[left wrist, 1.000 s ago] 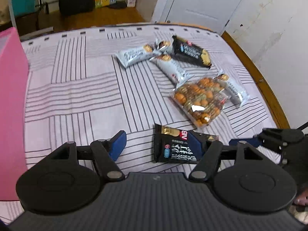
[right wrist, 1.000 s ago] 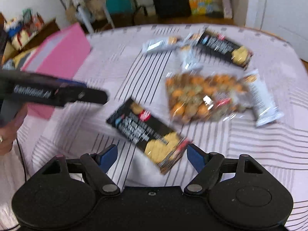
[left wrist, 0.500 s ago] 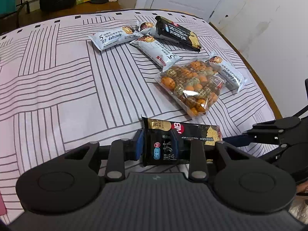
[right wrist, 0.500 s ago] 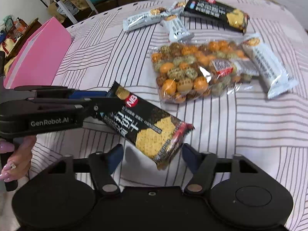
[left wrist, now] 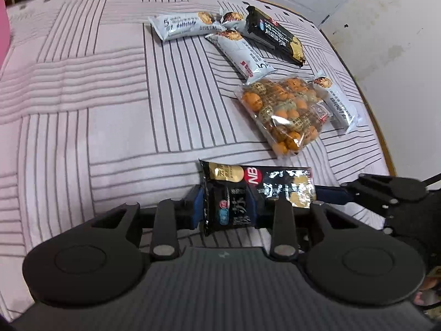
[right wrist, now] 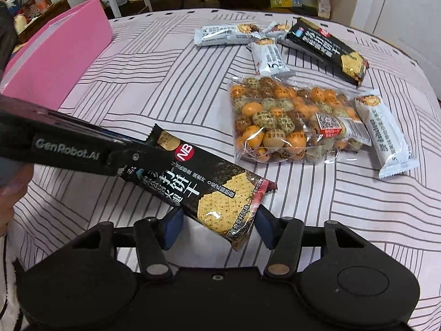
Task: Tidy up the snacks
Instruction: 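Lift the black NB cracker packet with the left tool toward the box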
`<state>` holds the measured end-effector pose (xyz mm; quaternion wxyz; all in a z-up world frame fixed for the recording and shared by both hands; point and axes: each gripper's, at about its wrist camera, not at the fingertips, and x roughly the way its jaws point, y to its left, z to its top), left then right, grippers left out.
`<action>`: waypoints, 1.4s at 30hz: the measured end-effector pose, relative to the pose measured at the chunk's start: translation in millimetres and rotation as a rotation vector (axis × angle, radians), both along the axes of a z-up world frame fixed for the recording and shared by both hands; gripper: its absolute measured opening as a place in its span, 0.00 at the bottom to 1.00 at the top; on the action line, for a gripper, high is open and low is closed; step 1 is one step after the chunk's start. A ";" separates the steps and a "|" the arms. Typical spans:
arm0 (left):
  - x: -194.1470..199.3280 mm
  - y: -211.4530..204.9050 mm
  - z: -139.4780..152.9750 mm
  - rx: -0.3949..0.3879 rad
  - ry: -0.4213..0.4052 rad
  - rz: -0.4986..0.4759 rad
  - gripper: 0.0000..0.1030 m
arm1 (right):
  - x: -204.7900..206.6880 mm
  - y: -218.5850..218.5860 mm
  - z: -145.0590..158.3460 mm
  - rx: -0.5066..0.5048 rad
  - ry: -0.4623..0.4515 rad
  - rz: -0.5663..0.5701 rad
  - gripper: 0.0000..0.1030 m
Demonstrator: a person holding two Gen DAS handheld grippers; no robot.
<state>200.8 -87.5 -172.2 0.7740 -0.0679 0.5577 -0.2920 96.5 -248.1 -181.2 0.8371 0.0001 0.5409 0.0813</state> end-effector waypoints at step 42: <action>-84.1 37.4 91.4 0.057 -0.090 0.044 0.40 | -53.8 50.1 74.6 0.038 -0.118 0.076 0.80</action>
